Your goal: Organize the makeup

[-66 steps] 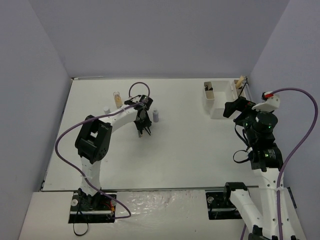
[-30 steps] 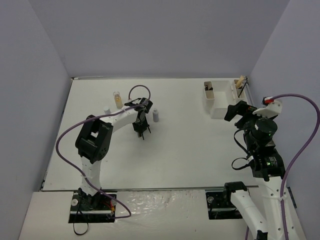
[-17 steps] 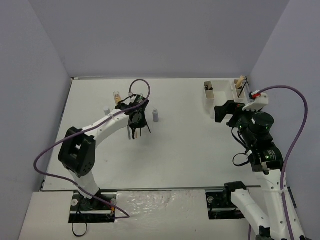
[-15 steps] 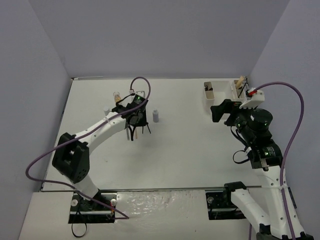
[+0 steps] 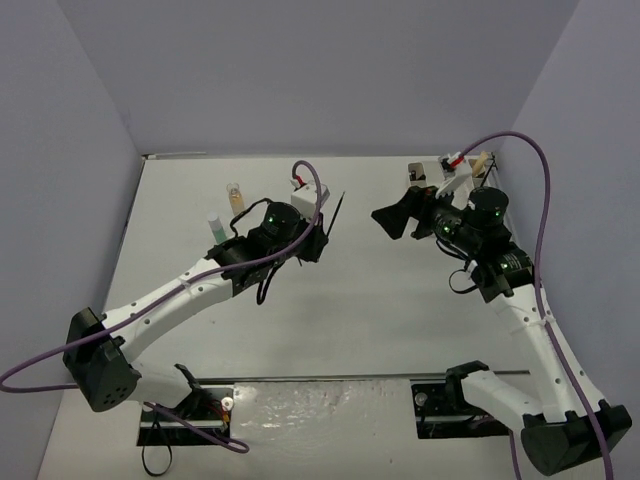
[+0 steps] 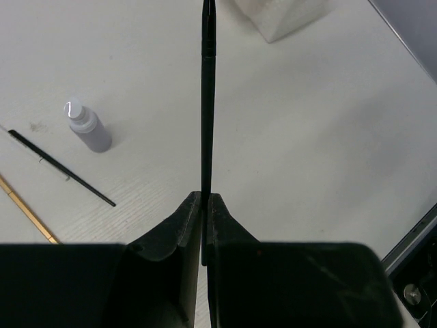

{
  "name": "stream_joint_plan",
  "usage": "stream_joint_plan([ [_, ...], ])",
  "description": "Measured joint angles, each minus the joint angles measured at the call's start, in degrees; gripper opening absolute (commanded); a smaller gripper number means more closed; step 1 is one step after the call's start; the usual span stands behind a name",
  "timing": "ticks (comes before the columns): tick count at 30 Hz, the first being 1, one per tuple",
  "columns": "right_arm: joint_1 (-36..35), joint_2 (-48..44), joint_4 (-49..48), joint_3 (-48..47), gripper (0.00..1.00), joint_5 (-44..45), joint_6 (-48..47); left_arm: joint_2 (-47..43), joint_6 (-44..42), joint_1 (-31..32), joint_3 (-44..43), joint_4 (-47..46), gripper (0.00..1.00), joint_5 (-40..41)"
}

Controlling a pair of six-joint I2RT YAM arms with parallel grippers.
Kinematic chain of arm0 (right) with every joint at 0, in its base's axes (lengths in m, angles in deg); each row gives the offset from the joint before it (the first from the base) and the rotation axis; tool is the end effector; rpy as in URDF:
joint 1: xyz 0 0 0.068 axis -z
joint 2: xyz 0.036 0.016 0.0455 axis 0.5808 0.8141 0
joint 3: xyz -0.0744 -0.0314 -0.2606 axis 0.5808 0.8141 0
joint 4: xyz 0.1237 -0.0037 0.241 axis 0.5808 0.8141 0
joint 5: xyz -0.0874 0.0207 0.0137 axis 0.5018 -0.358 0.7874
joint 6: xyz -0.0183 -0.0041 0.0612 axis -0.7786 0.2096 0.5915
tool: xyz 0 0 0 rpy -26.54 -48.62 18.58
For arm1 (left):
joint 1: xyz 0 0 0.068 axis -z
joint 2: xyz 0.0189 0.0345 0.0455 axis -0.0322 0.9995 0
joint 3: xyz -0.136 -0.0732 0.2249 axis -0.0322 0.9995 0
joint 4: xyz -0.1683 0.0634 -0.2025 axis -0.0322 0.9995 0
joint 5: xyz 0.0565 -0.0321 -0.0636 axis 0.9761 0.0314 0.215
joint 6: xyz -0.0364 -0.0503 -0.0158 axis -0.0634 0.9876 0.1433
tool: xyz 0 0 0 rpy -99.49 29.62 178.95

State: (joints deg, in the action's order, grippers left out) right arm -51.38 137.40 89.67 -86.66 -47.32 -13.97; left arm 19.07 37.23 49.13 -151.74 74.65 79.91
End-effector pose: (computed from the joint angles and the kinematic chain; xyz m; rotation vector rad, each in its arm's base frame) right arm 0.2266 0.0911 0.4100 -0.3878 1.5733 0.9032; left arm 0.2301 -0.2514 0.3449 0.4942 1.9362 -0.8035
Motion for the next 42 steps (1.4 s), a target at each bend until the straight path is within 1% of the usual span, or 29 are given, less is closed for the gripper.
stream_joint_plan([
  [6, -5.93, 4.67, -4.4, -0.16, 0.71, 0.98, 1.87, -1.28, -1.15, 2.75, 0.0, -2.76, 0.0, -1.53],
  [10, -6.91, 6.56, -6.89, -0.14, 0.62, 2.34, 2.93, -1.79, -1.4, 4.06, 0.0, -3.64, 0.0, -2.03],
  [13, -7.37, 7.51, -8.46, -0.13, 0.52, 3.14, 3.45, -1.94, -1.57, 4.6, 0.0, -4.42, 0.0, -2.36],
  [15, -7.63, 7.91, -9.35, -0.06, 0.42, 3.5, 3.86, -1.95, -1.58, 4.8, 0.0, -5.16, 0.0, -2.66],
  [17, -7.85, 8.2, -10.2, 0.12, 0.35, 3.64, 4.15, -1.96, -1.58, 4.85, 0.0, -5.8, 0.0, -2.87],
  [18, -7.93, 8.34, -10.64, 0.24, 0.26, 3.63, 4.28, -1.96, -1.58, 4.85, 0.0, -6.07, 0.0, -2.93],
  [22, -8.32, 8.78, -11.71, 0.92, 0.04, 3.56, 4.89, -1.96, -1.57, 4.85, 0.0, -6.58, 0.0, -2.87],
  [23, -8.37, 8.81, -11.9, 1.12, 0.01, 3.46, 5.13, -1.96, -1.56, 4.85, 0.0, -6.57, 0.0, -2.85],
  [25, -8.67, 8.81, -12.82, 1.36, 0.0, 2.91, 6.1, -1.88, -1.53, 4.85, 0.0, -6.38, 0.01, -2.74],
  [26, -8.97, 8.8, -13.33, 1.41, 0.0, 2.73, 6.4, -1.81, -1.5, 4.85, 0.0, -6.26, 0.05, -2.63],
  [27, -9.24, 8.78, -13.68, 1.49, 0.0, 2.78, 6.31, -1.79, -1.44, 4.85, 0.0, -6.14, 0.14, -2.51],
  [29, -9.29, 8.76, -14.01, 1.78, 0.0, 3.07, 6.26, -1.79, -1.16, 4.85, 0.0, -6.03, 0.34, -1.94],
  [33, -9.1, 8.51, -12.93, 2.33, 0.0, 6.66, 4.36, -1.77, -0.07, 4.83, -0.01, -5.58, 0.79, -0.23],
  [34, -8.97, 8.37, -12.27, 2.42, 0.0, 8.45, 3.66, -1.77, 0.3, 4.8, -0.02, -5.26, 0.85, 0.35],
  [35, -8.87, 8.09, -11.51, 2.45, 0.0, 10.65, 2.88, -1.77, 0.87, 4.57, -0.02, -4.64, 0.89, 0.79],
  [37, -8.47, 7.24, -10.23, 2.46, 0.0, 15.03, 1.31, -1.8, 1.67, 3.91, -0.02, -2.88, 0.94, 1.91],
  [41, -6.71, 4.73, -9.3, 2.46, 0.0, 25.01, -1.89, -2.7, 3.25, 0.85, -0.02, 2.19, 0.97, 4.3],
  [42, -5.71, 4.28, -9.26, 2.46, 0.0, 27.88, -2.84, -3.23, 3.71, -0.84, -0.02, 3.62, 0.97, 4.67],
])
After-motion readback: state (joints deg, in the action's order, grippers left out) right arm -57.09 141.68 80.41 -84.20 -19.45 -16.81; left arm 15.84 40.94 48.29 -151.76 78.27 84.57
